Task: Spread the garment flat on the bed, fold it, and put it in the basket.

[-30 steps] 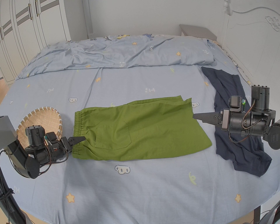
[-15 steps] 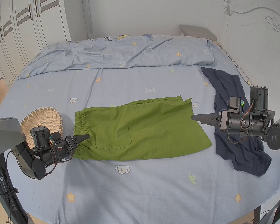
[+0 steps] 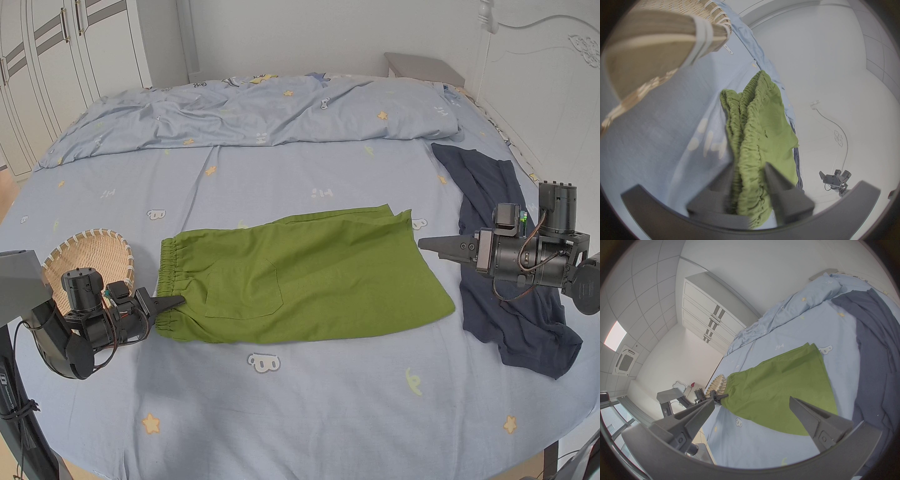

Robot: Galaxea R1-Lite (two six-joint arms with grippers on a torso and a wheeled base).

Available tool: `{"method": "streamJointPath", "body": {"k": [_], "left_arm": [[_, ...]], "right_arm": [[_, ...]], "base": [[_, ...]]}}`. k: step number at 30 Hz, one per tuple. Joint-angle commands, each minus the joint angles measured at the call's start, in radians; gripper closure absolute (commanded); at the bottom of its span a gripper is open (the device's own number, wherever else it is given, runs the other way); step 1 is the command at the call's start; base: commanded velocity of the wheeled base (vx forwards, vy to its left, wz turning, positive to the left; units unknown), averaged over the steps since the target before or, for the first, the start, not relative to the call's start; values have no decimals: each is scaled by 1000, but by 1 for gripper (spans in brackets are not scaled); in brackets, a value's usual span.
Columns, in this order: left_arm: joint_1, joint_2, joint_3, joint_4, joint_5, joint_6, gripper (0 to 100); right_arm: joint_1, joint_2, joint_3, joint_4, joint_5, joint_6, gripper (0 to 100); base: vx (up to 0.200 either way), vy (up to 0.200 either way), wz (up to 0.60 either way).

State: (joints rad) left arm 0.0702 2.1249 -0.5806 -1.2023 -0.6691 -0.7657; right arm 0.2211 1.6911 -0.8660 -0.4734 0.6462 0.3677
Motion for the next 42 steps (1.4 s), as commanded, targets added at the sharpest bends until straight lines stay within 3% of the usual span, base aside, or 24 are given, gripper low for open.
{"method": "streamJointPath", "body": {"k": [1,7,13,31,33,38,42], "left_arm": [[19,-5,5,-5,-7,0,100],[23,-100,19,47,-30,-3,100],[72,-238,8,210,-170,-3,100],[105,-240,7,207,-173,3,100],[103,-240,7,207,-173,3,100],[103,-240,7,207,-173,3,100],[102,-243,7,207,-173,3,100]], "right_arm": [[-22,7,-8,1,1,0,0],[-66,32,-21,88,-36,10,0],[-135,182,-119,257,-37,-29,0],[-140,397,-174,276,-20,-56,0],[-140,401,-180,288,-11,-56,0],[-140,407,-235,398,116,-55,0],[-134,426,-268,427,167,-55,0]], "base": [[0,0,0],[0,0,0],[0,0,0],[0,0,0],[0,0,0],[0,0,0],[0,0,0]]}}
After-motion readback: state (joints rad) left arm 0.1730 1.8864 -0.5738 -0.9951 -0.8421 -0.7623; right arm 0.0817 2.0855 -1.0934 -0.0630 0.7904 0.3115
